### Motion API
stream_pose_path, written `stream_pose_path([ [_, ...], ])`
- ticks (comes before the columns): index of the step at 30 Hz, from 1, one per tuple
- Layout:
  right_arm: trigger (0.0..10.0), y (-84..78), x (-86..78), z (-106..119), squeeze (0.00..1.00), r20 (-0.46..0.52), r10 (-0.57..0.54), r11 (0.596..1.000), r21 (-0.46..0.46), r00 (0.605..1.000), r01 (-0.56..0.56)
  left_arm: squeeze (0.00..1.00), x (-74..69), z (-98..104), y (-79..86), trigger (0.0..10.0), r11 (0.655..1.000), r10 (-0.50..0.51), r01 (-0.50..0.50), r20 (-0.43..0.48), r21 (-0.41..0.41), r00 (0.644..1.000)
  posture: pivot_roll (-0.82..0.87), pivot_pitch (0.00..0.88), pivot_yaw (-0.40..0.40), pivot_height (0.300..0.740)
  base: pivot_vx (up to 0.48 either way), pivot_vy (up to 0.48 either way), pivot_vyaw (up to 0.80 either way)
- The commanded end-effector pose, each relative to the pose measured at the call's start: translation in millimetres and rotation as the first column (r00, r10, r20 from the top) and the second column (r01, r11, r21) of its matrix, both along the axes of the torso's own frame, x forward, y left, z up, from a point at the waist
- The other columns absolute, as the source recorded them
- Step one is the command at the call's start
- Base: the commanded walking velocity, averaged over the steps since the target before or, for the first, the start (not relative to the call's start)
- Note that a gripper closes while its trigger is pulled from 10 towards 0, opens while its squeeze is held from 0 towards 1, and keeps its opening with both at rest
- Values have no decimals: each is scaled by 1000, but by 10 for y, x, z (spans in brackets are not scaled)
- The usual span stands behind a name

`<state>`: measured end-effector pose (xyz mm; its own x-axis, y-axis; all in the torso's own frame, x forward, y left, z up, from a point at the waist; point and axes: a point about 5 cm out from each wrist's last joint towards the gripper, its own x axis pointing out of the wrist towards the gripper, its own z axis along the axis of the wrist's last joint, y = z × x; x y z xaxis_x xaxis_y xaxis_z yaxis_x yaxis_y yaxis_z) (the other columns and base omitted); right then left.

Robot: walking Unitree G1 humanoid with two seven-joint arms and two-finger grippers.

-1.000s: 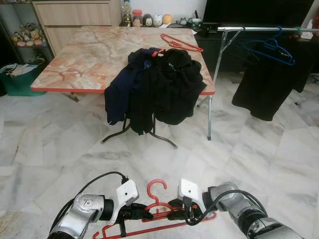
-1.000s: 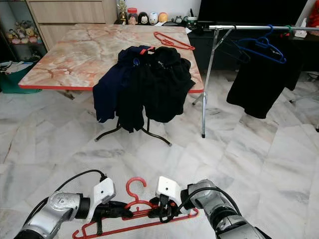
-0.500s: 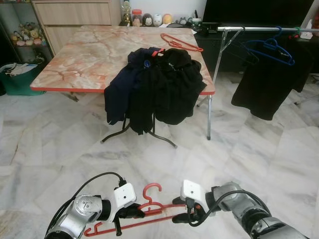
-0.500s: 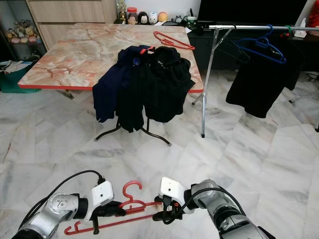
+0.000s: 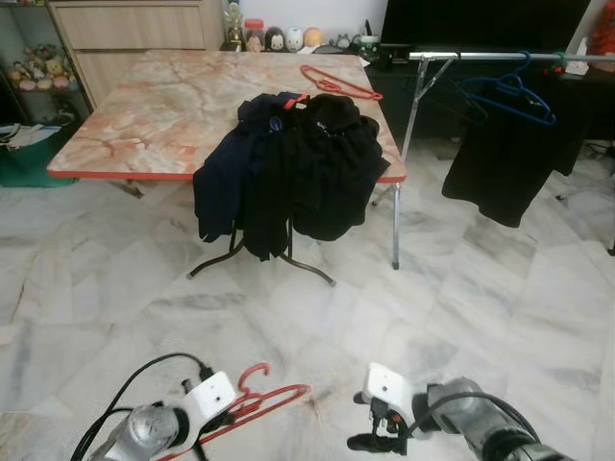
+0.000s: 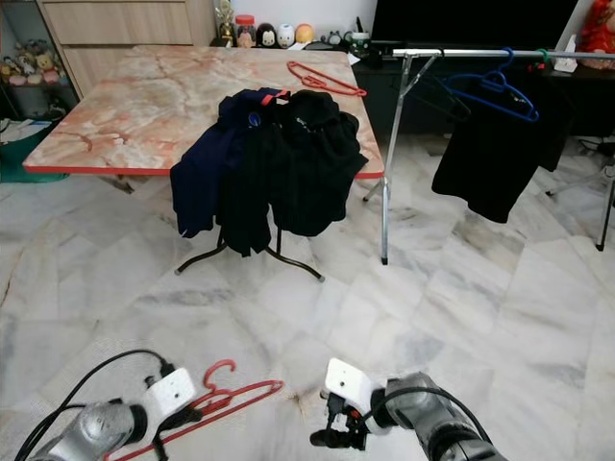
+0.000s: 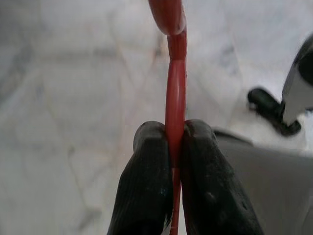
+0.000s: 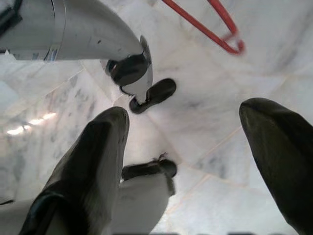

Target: Hang hanger

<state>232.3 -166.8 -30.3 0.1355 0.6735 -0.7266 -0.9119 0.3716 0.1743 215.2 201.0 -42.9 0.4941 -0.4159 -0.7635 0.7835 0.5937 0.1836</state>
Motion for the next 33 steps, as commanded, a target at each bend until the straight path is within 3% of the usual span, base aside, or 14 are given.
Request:
stream_pose_path([
  [1, 10000, -86, -51, -39, 0, -20, -44, 999, -18, 999, 44, 0, -91, -63, 26, 10000, 999, 35, -35, -10, -1, 999, 31, 0, -67, 716, 0, 0, 0],
  [6, 10000, -212, -220, -190, 0, -32, -206, 977, -68, 978, 203, 0, -209, -158, 121, 10000, 981, 192, -192, 0, 11, 981, 34, 0, -64, 716, 0, 0, 0],
  [8, 10000, -259, -253, -246, 0, -21, -389, 920, -57, 921, 387, 0, -246, -191, 166, 10000, 957, 291, -291, -9, -1, 957, 31, 0, -59, 716, 0, 0, 0],
  [9, 10000, -297, -271, -282, 0, -24, -535, 844, -42, 844, 534, 0, -274, -216, 191, 10000, 930, 367, -368, -20, -13, 930, 31, 0, -59, 716, 0, 0, 0],
  [11, 10000, -297, -271, -282, 0, -24, -535, 844, -42, 844, 534, 0, -274, -216, 191, 10000, 930, 367, -368, -20, -13, 930, 31, 0, -59, 716, 0, 0, 0],
  [12, 10000, -372, -308, -330, 0, -14, -706, 708, -44, 708, 705, 0, -329, -257, 240, 10000, 881, 473, -474, -37, -11, 880, 33, 0, -56, 716, 0, 0, 0],
  [13, 10000, -421, -340, -359, 0, 8, -767, 640, -64, 642, 766, 0, -362, -279, 273, 10000, 851, 524, -525, -39, 2, 851, 35, 0, -53, 716, 0, 0, 0],
  [14, 10000, -421, -340, -359, 0, 8, -767, 640, -64, 642, 766, 0, -362, -279, 273, 10000, 851, 524, -525, -39, 2, 851, 35, 0, -53, 716, 0, 0, 0],
  [15, 10000, -463, -377, -384, 0, 28, -808, 584, -85, 588, 807, 0, -388, -294, 296, 10000, 824, 566, -566, -41, 6, 823, 35, 0, -53, 716, 0, 0, 0],
  [17, 10000, -562, -509, -459, 0, 68, -908, 403, -136, 415, 905, 0, -448, -328, 341, 10000, 735, 678, -678, -44, 0, 734, 41, 0, -47, 716, 0, 0, 0],
  [18, 10000, -562, -509, -459, 0, 68, -908, 403, -136, 415, 905, 0, -448, -328, 341, 10000, 735, 678, -678, -44, 0, 734, 41, 0, -47, 716, 0, 0, 0],
  [22, 10000, -576, -627, -529, 0, 75, -969, 222, -171, 237, 960, 0, -510, -383, 279, 10000, 652, 753, -757, -93, -28, 652, 34, 0, -30, 716, 0, 0, 0],
  [29, 10000, -424, -568, -533, 0, 37, -993, 105, -118, 110, 988, 0, -546, -422, 210, 10000, 627, 773, -779, -112, -21, 625, 26, 0, -8, 716, 0, 0, 0],
  [33, 10000, -386, -492, -504, 0, 31, -994, 101, -98, 105, 990, 0, -524, -418, 193, 10000, 619, 778, -785, -114, -29, 618, 26, 0, -8, 716, 0, 0, 0],
])
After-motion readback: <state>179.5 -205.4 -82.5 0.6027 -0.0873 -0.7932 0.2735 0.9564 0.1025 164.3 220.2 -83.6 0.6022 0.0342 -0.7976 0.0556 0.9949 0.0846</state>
